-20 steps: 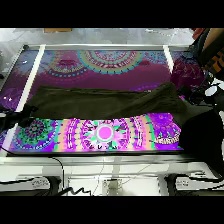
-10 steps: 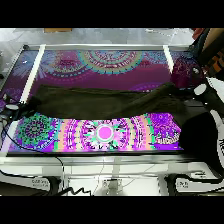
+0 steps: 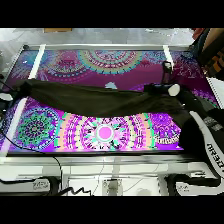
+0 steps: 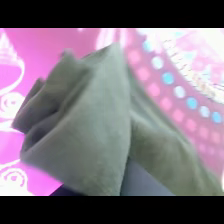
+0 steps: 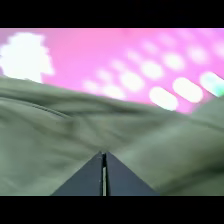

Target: Fold the clothes and pants, and hang the long-sleeved shirts on hangers.

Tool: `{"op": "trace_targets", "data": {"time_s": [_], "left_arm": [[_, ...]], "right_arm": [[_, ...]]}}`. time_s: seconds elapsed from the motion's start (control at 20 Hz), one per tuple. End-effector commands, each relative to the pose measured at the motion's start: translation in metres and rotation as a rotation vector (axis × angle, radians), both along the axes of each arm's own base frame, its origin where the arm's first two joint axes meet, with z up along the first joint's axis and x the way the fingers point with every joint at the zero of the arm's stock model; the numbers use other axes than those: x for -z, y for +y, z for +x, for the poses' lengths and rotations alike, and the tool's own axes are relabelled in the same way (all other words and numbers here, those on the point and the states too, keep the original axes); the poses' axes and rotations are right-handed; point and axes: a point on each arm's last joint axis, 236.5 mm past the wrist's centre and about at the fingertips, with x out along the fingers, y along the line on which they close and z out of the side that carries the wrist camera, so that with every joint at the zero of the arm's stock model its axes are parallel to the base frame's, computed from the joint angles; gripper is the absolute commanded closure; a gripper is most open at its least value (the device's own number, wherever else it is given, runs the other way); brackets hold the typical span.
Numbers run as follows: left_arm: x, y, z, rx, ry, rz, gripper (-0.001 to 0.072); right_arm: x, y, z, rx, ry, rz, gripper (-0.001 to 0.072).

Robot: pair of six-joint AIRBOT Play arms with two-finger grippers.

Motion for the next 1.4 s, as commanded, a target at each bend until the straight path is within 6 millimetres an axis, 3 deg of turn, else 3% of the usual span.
{"op": "trace_targets", "data": {"time_s": [0.0,0.25,0.35,0.45,0.55,0.65,0.8,0.95,1.1,1.2,1.35], "left_arm": [[-0.064,-0.018,-0.024,0.101,-0.015,0.126,0.0689],[-0.147,-0.064,-0.077,0.272,-0.059,0.259,0.0689],[-0.186,-0.071,-0.094,0.265,-0.133,0.305,0.0689],[-0.211,-0.079,-0.110,0.265,-0.180,0.331,0.0689],[-0.218,-0.086,-0.119,0.279,-0.187,0.334,0.0689],[-0.213,-0.090,-0.122,0.297,-0.166,0.323,0.0689],[-0.201,-0.092,-0.122,0.307,-0.140,0.308,0.0689],[-0.187,-0.091,-0.120,0.309,-0.115,0.292,0.0688],[-0.172,-0.089,-0.112,0.313,-0.085,0.260,0.0689],[-0.160,-0.095,-0.101,0.324,-0.087,0.178,0.0688],[-0.139,-0.127,-0.079,0.394,-0.090,0.024,0.0689]], "right_arm": [[-0.030,0.079,0.008,-0.064,-0.119,0.082,0.0677],[-0.052,0.221,-0.005,-0.249,-0.110,0.188,0.0678],[-0.044,0.277,-0.025,-0.339,-0.047,0.206,0.0678],[-0.030,0.335,-0.053,-0.418,0.009,0.228,0.0678],[-0.019,0.389,-0.085,-0.478,0.040,0.263,0.0678],[-0.012,0.435,-0.120,-0.547,0.057,0.286,0.0679],[-0.014,0.480,-0.165,-0.644,0.059,0.299,0.0678],[-0.008,0.484,-0.178,-0.674,0.063,0.267,0.0678],[0.005,0.466,-0.169,-0.667,0.120,0.219,0.0677],[0.015,0.440,-0.156,-0.677,0.151,0.138,0.0677],[0.025,0.370,-0.112,-0.615,0.209,-0.009,0.0677]]}}
